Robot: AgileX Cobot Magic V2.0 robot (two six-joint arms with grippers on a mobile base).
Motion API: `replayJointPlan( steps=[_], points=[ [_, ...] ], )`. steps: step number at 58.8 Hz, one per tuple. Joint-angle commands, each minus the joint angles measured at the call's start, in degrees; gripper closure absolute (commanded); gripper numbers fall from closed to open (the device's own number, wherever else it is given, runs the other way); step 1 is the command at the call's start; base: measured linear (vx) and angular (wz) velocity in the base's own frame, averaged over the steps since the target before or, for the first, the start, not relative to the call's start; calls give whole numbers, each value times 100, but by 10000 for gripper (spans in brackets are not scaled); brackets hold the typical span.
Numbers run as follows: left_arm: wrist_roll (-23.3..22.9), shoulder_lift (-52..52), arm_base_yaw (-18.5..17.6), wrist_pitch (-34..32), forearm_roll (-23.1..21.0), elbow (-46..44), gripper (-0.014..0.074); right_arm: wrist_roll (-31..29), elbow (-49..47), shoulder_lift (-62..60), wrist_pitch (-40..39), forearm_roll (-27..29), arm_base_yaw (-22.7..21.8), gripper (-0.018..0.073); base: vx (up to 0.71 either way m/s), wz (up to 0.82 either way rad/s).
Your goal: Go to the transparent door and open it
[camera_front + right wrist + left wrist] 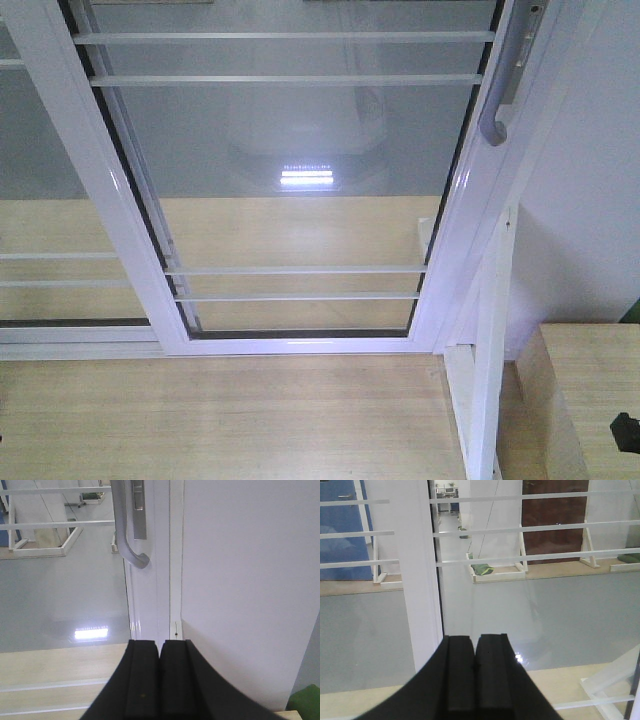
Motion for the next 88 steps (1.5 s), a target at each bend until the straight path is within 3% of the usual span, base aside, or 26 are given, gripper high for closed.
replayJointPlan(
  steps=[1,88],
  points=[
    [-53,-65,-23,-487,-9,183,602,-32,64,-80,-490,-32,15,567,9,2],
    [-53,-11,-23,-485,-9,178,602,-32,64,-62,-474,-32,9,567,4,1]
  ],
)
